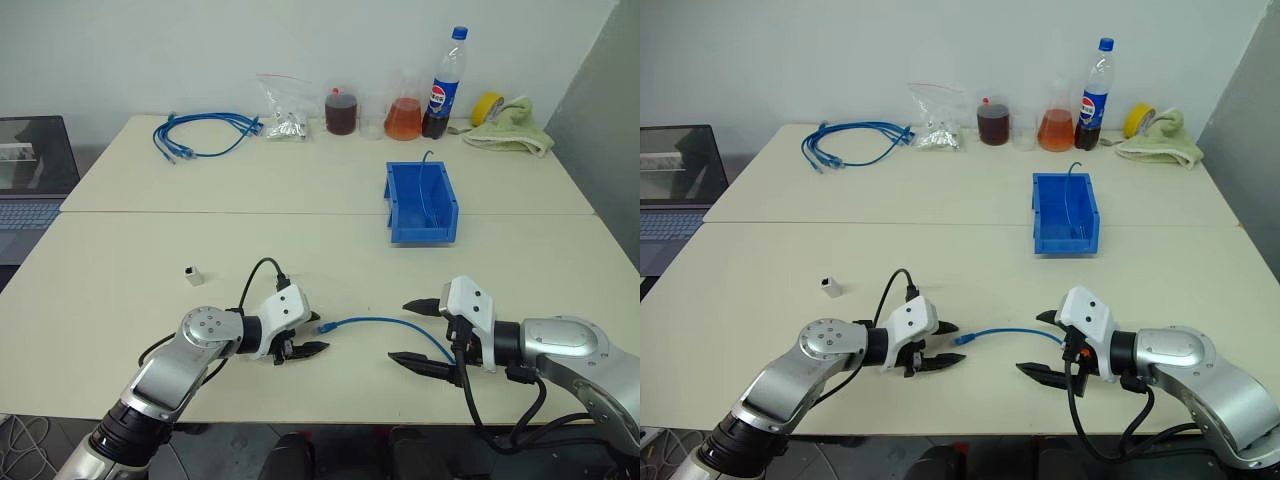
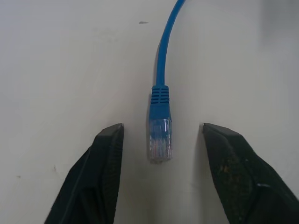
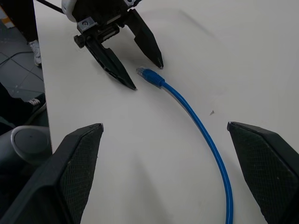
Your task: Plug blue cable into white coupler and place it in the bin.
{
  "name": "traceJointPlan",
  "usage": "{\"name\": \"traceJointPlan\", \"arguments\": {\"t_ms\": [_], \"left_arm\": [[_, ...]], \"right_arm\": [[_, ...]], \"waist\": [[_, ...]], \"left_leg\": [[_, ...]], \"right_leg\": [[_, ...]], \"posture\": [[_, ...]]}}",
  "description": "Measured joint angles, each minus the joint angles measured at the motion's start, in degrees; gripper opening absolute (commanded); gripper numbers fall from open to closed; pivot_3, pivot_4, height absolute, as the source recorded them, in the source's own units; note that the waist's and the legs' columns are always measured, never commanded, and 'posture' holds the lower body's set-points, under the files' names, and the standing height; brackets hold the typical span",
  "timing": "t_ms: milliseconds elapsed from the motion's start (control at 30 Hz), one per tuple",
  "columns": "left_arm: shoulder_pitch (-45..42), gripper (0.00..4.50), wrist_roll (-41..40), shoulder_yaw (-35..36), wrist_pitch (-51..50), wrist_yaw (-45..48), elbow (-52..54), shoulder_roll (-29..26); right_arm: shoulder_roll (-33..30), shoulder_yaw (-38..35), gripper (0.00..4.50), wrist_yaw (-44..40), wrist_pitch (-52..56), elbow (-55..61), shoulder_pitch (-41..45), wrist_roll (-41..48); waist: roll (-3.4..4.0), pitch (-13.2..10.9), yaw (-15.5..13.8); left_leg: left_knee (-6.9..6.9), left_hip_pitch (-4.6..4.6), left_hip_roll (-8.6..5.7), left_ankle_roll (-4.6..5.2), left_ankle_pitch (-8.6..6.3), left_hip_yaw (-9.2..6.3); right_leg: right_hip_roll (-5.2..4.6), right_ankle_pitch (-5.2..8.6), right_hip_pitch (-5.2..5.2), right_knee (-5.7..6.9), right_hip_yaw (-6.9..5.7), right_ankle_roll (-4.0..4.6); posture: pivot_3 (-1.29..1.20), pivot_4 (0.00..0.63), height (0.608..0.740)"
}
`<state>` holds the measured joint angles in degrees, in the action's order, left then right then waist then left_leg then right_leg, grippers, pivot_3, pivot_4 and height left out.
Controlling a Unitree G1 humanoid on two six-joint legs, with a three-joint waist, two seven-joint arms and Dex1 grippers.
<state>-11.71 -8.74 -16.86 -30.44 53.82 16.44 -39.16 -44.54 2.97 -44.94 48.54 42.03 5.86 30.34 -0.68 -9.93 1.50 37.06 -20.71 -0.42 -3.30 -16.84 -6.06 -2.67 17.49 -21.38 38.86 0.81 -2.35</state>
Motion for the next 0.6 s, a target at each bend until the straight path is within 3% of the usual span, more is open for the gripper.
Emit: {"name": "traceJointPlan", "arguments": {"t_ms": [300, 600], "left_arm": [[1.8, 0.28, 0.4, -0.7, 2.3, -0.9, 0.1, 0.7], [3.9, 0.27, -0.6, 1.1, 2.2, -2.6, 1.0, 1.8]], "right_arm": [[-0.3, 0.0, 4.50, 0.2, -3.0, -0.1, -0.9, -0.2], [0.0, -0.9, 4.50, -0.8, -7.0, -1.2, -3.1, 0.3]], "waist": [[0.11, 0.3, 0.0], [0.11, 0.3, 0.0]], "left_leg": [[0.00, 0.08, 0.00, 0.00, 0.00, -0.01], [-0.01, 0.10, 0.02, 0.00, 0.00, 0.00]], "right_leg": [[0.00, 0.00, 0.09, 0.00, -0.01, -0.01], [0.01, 0.00, 0.08, 0.00, 0.00, -0.01]], "posture": [[0.00, 0.150, 0.740], [0.00, 0.150, 0.740]]}}
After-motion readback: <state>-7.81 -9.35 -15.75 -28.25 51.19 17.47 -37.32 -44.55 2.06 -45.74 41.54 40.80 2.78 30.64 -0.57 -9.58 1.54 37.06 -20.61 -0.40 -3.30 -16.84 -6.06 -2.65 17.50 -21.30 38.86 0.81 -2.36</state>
